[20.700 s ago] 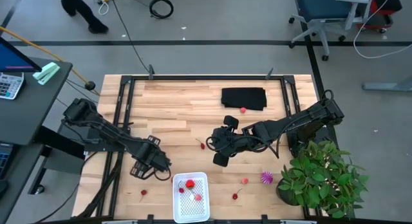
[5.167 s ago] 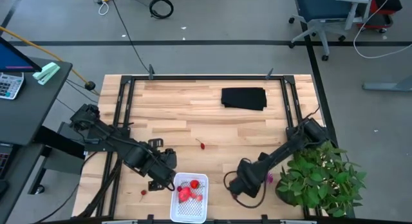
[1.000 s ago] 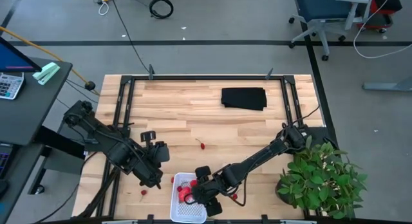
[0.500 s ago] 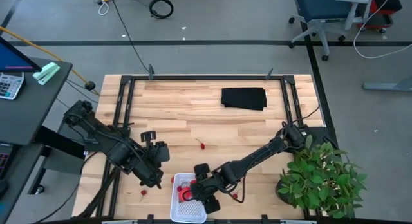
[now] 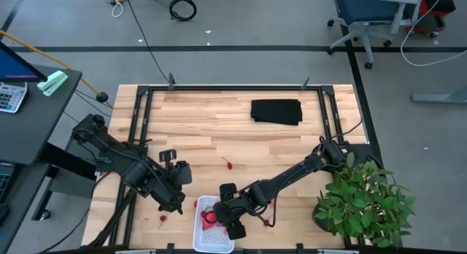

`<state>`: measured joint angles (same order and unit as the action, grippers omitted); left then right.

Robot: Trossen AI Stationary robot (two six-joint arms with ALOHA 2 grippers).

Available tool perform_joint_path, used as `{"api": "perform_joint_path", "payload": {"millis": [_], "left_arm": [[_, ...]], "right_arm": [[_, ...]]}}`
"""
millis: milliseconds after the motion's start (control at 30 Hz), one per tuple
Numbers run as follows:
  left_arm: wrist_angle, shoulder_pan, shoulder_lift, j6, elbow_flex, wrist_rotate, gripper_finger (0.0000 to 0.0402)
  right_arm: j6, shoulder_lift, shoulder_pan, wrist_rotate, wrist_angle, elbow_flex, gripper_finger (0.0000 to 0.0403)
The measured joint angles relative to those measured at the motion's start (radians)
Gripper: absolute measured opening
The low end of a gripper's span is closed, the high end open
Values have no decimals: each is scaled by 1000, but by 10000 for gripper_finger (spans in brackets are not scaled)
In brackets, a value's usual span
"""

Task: Pick and placing Produce into tupperware
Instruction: Put the left cherry into the white basket

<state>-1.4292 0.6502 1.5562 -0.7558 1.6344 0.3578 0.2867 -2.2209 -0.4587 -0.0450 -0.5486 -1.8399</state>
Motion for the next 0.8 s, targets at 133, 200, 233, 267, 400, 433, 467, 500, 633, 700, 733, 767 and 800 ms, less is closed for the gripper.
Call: {"api": "perform_joint_path", "payload": {"millis": [133,200,233,267,400,433,467,500,633,700,733,767,800], "left_arm": [[0,13,0,-98,0,-99,53],[2,42,1,-185,-1,-102,53],[8,61,2,-227,-5,-103,54],[17,81,2,-264,-13,-104,55],[84,169,2,-446,-75,-92,56],[108,192,2,-508,-98,-91,56],[135,216,2,-577,-125,-91,54],[167,239,2,-639,-154,-90,53],[320,320,3,-852,-287,-99,47],[383,352,3,-940,-347,-112,46],[416,365,3,-976,-379,-118,46],[454,376,3,-1011,-407,-125,46],[489,387,3,-1039,-435,-130,46]], "right_arm": [[14,3,4,2,-17,-39,317],[40,4,5,2,-37,-65,314],[51,4,5,2,-38,-74,312],[54,4,5,1,-41,-85,311],[53,6,4,2,-68,-141,307],[53,7,4,2,-81,-150,307],[53,7,2,2,-103,-157,307],[53,7,-1,2,-129,-166,307],[52,6,-10,2,-164,-181,307],[52,6,-15,2,-174,-180,307],[51,5,-16,2,-175,-179,307],[49,5,-16,2,-172,-179,307],[43,5,-16,2,-170,-179,307]]}}
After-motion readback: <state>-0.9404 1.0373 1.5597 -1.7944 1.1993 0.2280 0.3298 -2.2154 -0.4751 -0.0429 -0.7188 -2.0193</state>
